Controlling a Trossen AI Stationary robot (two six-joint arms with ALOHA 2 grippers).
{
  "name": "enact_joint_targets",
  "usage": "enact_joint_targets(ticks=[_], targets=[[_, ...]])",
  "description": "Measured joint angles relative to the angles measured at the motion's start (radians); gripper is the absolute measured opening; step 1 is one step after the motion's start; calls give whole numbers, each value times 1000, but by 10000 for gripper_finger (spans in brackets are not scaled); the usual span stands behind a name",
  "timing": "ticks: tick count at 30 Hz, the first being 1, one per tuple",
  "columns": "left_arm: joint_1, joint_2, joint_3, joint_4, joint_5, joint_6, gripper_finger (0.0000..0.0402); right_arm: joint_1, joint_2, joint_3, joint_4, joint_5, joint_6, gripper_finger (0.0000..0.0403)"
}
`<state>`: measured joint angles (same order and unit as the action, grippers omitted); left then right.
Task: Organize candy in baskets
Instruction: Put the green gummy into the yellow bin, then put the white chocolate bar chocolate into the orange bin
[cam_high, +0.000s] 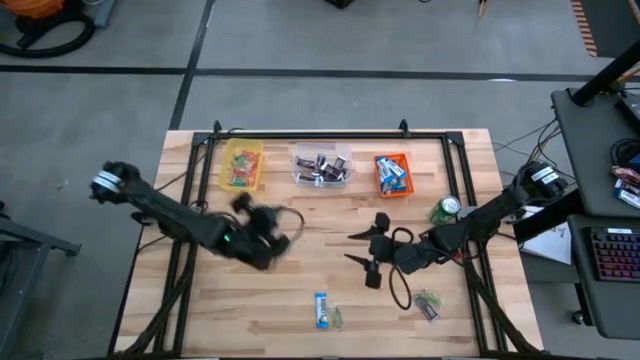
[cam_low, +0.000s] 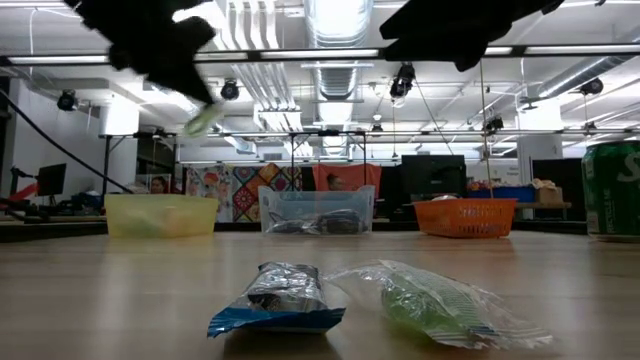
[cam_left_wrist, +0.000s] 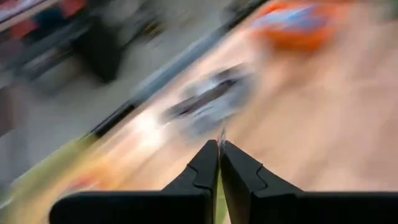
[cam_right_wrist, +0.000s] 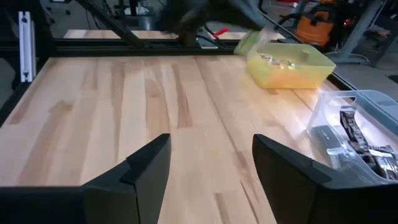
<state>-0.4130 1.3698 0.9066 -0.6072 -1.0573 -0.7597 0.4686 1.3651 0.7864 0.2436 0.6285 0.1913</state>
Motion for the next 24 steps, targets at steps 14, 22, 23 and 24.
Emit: enact_joint_targets(ticks=[14,22,23,24], targets=[[671,-154,-175,-280,112,20,0,-10,1,0,1,0,0,219],[962,-91,-204,20,357,391,7,-34,2,0,0,-1,8,219],[971,-82,-199,21,357,398,11,-37,2,0,-3,-1,13,219],[975,-78,-197,22,358,407,16,-40,2,0,-4,-5,19,219]])
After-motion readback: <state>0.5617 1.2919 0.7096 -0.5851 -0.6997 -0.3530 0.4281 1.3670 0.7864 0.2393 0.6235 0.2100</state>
